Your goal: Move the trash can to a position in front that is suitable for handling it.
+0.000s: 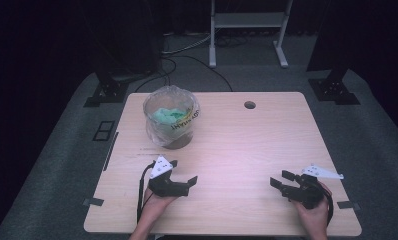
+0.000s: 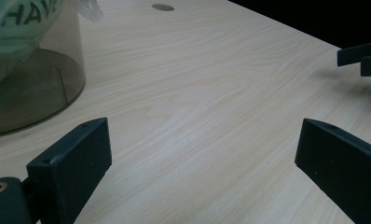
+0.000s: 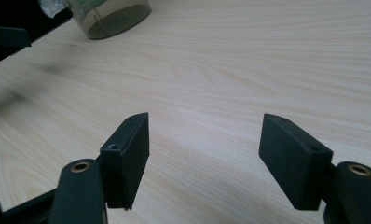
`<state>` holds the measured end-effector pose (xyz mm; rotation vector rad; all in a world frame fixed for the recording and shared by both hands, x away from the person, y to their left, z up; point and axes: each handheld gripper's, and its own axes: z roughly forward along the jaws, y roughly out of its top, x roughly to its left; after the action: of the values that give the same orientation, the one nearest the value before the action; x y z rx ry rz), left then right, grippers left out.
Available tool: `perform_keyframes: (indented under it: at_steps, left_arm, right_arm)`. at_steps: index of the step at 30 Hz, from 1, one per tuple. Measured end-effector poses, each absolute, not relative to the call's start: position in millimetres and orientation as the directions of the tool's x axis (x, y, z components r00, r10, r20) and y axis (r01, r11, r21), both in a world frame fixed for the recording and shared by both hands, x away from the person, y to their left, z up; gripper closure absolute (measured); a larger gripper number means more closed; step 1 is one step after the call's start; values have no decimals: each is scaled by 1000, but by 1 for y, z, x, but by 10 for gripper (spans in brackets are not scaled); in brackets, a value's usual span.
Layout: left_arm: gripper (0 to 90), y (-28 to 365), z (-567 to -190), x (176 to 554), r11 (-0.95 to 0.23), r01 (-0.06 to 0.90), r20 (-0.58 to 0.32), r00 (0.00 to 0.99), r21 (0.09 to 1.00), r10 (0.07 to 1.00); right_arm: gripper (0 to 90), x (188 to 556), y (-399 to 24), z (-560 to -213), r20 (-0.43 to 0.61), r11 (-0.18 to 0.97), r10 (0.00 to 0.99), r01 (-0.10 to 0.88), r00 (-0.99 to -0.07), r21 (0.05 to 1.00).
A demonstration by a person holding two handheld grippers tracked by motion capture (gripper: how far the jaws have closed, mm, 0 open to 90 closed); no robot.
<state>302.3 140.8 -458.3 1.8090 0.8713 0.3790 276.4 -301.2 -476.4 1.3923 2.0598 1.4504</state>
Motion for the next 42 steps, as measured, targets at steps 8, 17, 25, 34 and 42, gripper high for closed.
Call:
perform_keyframes:
  at_steps: [8, 17, 25, 34, 42]
  left_arm:
    - [24, 152, -450, 307, -168, 403, -156, 656, 900, 738]
    - [25, 163, -428, 316, -125, 407, -168, 611, 905, 773]
    - [25, 175, -401, 334, -73, 400, -173, 546, 913, 820]
    - [25, 189, -373, 362, -7, 412, -196, 448, 911, 872]
    - [26, 190, -366, 383, 79, 433, -243, 340, 898, 908]
  right_arm:
    - [326, 278, -300, -478, 305, 40, 812, 569, -497, 821]
    - [325, 276, -302, -472, 296, 38, 818, 560, -493, 828]
    - [325, 275, -304, -472, 310, 23, 816, 563, -488, 826]
    - [325, 274, -306, -471, 314, 15, 813, 557, -490, 831]
    - [325, 274, -308, -470, 316, 12, 811, 554, -493, 833]
